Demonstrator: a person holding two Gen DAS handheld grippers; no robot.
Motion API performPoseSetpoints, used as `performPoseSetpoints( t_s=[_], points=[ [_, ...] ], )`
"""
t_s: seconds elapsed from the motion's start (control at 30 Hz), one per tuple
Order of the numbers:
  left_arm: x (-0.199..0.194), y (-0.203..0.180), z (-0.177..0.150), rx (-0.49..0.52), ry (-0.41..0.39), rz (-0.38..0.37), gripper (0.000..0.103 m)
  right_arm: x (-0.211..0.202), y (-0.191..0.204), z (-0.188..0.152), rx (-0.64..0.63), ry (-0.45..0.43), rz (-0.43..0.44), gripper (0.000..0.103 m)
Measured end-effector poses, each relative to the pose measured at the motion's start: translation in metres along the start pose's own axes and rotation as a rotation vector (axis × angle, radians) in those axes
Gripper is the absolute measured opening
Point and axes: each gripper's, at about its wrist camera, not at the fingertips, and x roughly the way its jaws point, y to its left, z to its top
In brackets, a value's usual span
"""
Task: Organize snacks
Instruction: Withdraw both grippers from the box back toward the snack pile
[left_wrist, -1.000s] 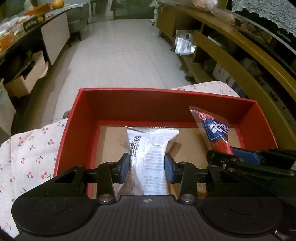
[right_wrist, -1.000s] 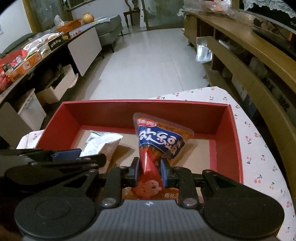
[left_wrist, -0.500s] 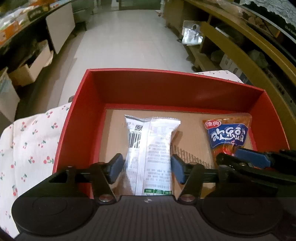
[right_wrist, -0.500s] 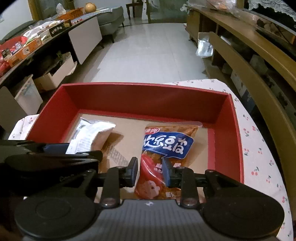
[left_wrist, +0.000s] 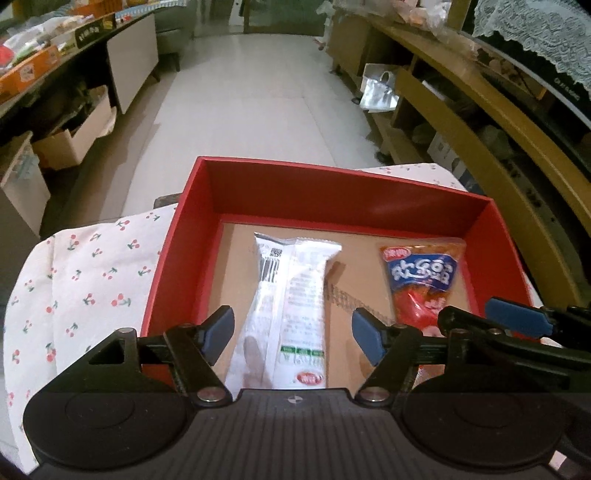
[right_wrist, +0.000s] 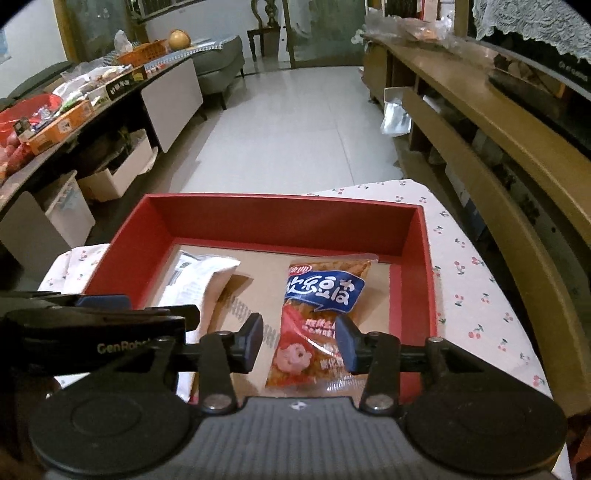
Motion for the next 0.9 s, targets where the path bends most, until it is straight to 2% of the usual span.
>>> performPoseSetpoints(
  t_s=[0.43,0.67,0.8,0.9],
  points=[
    [-0.047,-0.006,-0.041,0.041,-0.009,-0.046,0.079,-0.053,0.001,-0.045,0.037,0.003,0.027,0.053],
    [-0.056,-0.011,-0.073,0.086,0.030,-0.063,0.080,-0.067,-0.001,-0.081,0.047,0.064,0.049,0.054],
    [-0.060,-0.011,-0.084,0.092,0.054,-0.105,0.082,-0.070,0.001,-0.099,0.043,0.102,0.060,0.056],
    [-0.063,-0.011,-0.091,0.119,0.060,-0.109,0.082,-0.074,0.002,-0.112,0.023,0.122,0.069,0.057]
  ],
)
